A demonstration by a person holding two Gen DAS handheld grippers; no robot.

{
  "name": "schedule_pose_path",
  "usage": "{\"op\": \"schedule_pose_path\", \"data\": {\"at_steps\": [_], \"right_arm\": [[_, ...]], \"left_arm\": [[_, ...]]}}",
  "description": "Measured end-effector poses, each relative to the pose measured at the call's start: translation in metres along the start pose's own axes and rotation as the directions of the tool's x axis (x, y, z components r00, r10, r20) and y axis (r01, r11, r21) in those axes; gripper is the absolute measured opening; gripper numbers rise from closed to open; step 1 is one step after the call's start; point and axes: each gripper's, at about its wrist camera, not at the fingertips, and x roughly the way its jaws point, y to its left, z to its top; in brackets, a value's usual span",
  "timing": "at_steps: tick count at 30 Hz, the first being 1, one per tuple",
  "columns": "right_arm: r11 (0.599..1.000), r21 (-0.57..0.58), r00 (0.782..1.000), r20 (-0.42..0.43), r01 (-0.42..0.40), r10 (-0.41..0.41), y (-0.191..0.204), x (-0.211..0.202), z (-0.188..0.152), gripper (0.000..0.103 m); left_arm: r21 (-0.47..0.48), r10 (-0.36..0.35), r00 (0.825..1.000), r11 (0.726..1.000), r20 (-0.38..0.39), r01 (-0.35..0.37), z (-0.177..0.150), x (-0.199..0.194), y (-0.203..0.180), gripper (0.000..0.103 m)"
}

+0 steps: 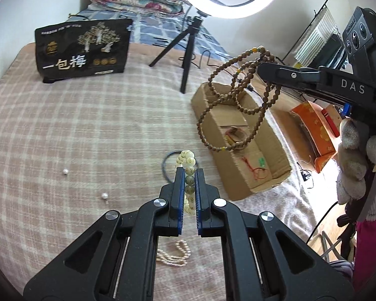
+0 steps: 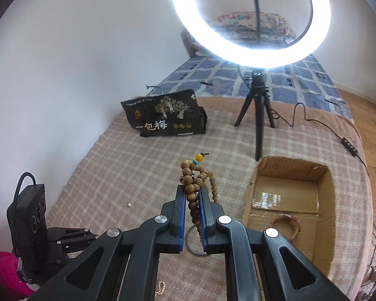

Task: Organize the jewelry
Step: 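Lift both held pieces over the cardboard box and open both tools to drop them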

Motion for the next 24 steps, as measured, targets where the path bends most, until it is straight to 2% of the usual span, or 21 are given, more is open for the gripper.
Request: {"op": "schedule_pose_path", "data": {"at_steps": [13,24], "right_arm": [[0.996,0.043,0.996,0.039,0.083,-0.084,-0.056,-0.037,-0.007,0.008],[0.981,0.072,0.983,0.026,0.180,-0.182,-0.102,-0.050,-0.014,0.008]], "left_arm": [[0.064,-0.069,0.997,0.996,-0.018,0.070,0.012,0.022,-0.061,0.005],[0.093,-0.111,0.992,0.989,-0.057,0.116,0.015,0.055,-0.102,0.005]]}}
